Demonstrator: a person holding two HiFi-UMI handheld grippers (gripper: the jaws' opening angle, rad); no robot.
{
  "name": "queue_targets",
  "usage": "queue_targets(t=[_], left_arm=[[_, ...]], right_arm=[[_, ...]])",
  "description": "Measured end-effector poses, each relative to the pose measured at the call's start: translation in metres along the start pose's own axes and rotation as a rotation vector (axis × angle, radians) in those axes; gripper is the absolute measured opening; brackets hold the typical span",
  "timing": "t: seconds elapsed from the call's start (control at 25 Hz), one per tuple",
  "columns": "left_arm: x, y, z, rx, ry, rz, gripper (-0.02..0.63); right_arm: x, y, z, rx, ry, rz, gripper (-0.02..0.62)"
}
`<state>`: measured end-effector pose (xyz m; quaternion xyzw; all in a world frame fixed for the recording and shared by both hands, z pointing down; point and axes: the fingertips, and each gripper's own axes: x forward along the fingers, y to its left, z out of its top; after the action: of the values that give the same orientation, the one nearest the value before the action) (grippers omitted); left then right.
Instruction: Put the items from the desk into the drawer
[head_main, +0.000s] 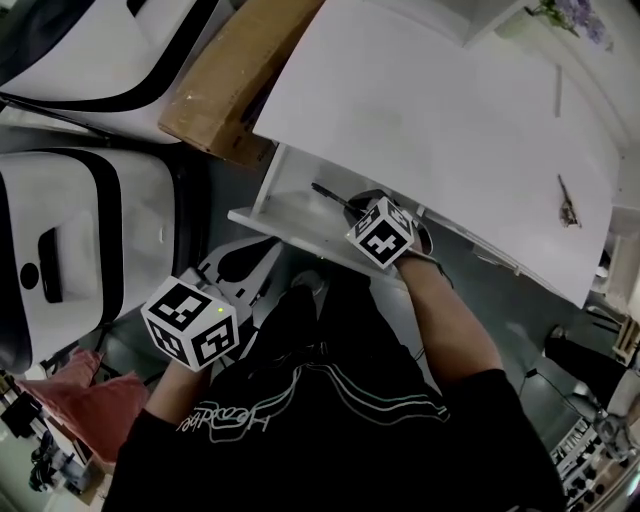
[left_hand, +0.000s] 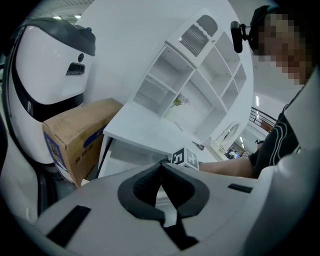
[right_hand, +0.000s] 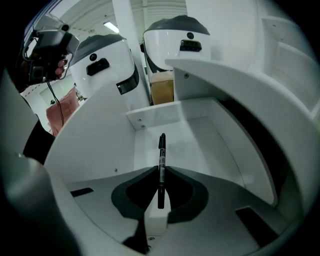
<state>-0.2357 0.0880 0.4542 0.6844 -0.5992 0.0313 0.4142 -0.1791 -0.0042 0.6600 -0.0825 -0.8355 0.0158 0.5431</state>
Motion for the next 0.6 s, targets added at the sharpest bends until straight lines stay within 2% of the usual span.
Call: queue_targets(t=[0.16,0.6], left_arm=[[0.001,0.007,-0.004,-0.03,0.007,0.013,0.02],[0.007,0.015,-0.013,-0.058,0.003,0.048,0.02]], right_arm=[[0.021,0.001,-0.014,-0.022,0.088,0.031,0.066],[0.055,-0.004,-0.027,-0.103,0.189,0.013,0.066]])
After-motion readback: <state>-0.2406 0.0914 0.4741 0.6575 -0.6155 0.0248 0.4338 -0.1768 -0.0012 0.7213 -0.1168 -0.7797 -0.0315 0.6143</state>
